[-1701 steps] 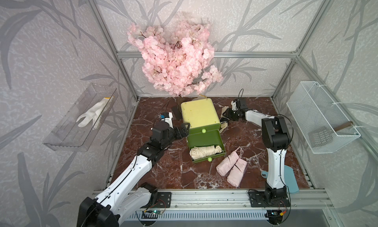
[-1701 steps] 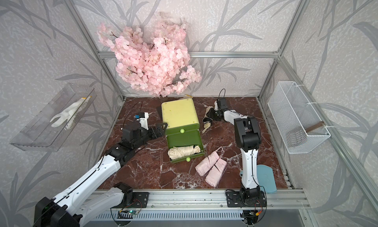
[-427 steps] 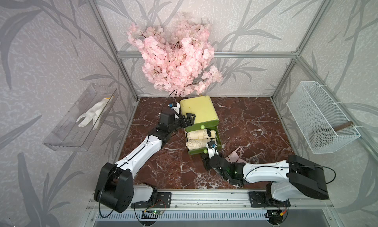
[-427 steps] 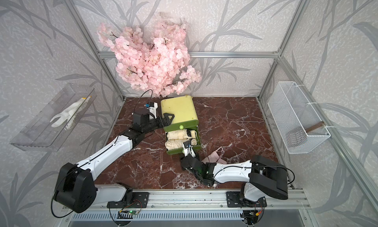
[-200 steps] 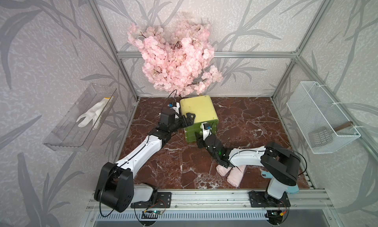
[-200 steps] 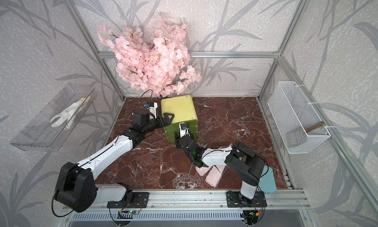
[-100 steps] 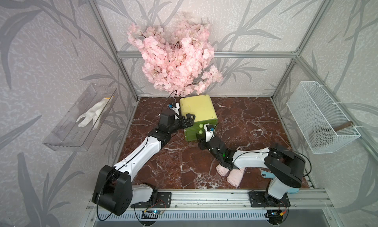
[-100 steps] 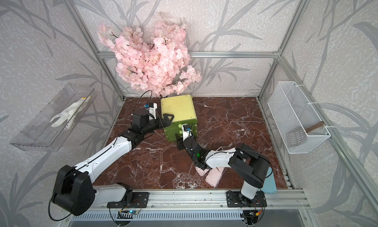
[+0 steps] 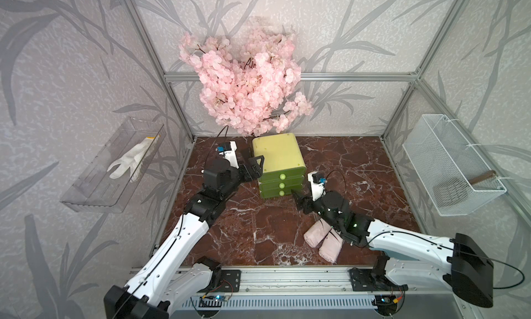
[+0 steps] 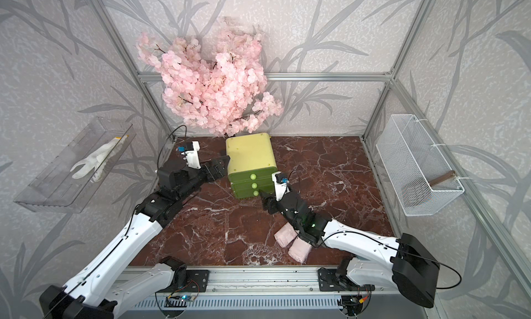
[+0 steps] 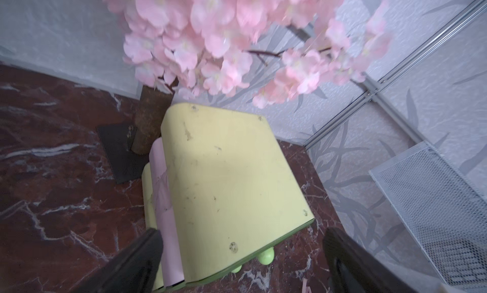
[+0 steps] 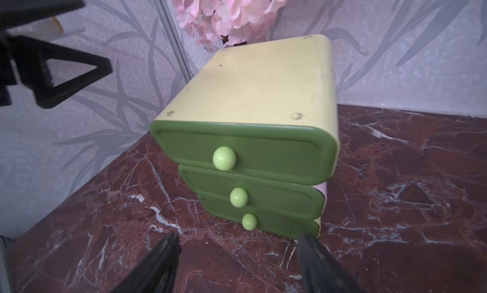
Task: Place the umbrella in the drawer by color
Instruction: Adjust the storage box at the center of the board.
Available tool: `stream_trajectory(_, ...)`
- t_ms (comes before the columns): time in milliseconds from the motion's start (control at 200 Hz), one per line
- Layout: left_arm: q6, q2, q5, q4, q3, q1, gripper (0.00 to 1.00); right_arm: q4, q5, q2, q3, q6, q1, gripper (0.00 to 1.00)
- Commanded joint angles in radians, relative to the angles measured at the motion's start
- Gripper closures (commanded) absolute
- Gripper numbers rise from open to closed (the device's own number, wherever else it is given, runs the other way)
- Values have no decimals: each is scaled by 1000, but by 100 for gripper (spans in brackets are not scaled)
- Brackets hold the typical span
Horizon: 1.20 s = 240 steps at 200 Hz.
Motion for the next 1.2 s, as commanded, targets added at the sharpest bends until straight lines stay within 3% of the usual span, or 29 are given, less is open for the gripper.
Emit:
stream_trajectory(0,63,-79,-111,-86,-1,-68,3,-104,-29,-51,11,-35,-111,17)
stream_trajectory(115,121,-106,-262,-141,-15,-214,4,-146,-132,-36,76,10,-263,14)
stream_trajectory(310,102,-43,-338,-114,-81,-402,6,-141,-243,71,193,72,-397,13)
stream_trajectory(425,73,6,-351,-52,-139,-464,6,-92,-326,160,258,129,-447,13)
stream_trajectory(680,-13,85,-386,143,-314,-509,6,-36,-479,403,446,222,-475,13)
stream_trajectory(925,-16,186,-352,360,-413,-512,6,-27,-619,569,565,343,-459,14)
stream_trajectory(1085,5,275,-363,527,-471,-511,6,-14,-629,608,563,377,-389,14)
stream_trajectory(1195,65,320,-372,591,-484,-511,6,73,-556,583,489,411,-312,14)
